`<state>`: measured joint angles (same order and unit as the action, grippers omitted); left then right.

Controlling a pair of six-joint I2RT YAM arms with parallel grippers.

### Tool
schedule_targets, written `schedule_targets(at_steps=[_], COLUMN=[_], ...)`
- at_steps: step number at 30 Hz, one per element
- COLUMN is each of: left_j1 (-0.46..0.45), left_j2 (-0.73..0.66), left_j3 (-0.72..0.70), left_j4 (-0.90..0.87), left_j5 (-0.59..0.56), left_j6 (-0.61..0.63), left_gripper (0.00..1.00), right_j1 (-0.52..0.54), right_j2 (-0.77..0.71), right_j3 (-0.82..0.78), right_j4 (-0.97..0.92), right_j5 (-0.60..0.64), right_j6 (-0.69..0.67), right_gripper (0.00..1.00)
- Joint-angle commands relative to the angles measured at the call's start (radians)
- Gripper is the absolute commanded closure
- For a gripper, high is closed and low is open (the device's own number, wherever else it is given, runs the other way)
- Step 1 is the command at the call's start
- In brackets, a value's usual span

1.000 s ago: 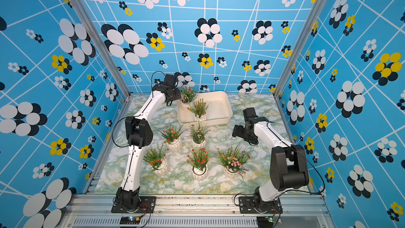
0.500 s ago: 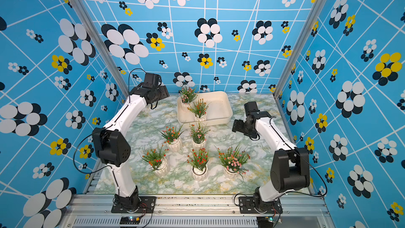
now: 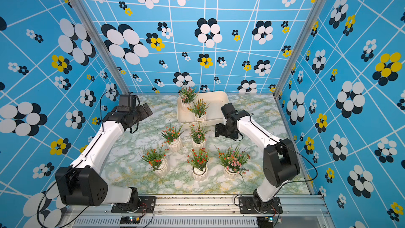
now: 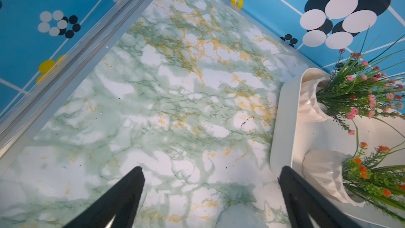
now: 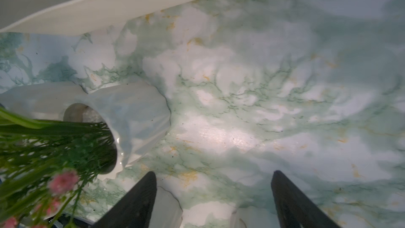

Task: Put the potted gypsophila into the storage box
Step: Pick up the baby's breath potted plant from the center of the board.

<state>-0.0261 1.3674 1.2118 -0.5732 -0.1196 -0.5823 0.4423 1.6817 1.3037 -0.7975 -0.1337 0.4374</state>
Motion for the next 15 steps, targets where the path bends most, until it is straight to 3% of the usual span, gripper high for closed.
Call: schedule_targets(at_steps=[1, 15], left_j1=[0.033, 0.096], left_j2=[-0.072, -0.129], left_j3=[-0.065, -0.150], left_j4=[-0.018, -0.051], left_j5=[0.048, 0.133], left_j6=[-0.031, -0.002], left_gripper=[0.01, 0.00], right_j1=[0.046, 0.139], right_j2=[0.038, 0.156], right_j3=[0.045, 0.120], right_j4=[0.024, 0.062], right_j5=[0.007, 0.014], right_j6=[0.056, 0.114], right_gripper=[0.17, 0.25])
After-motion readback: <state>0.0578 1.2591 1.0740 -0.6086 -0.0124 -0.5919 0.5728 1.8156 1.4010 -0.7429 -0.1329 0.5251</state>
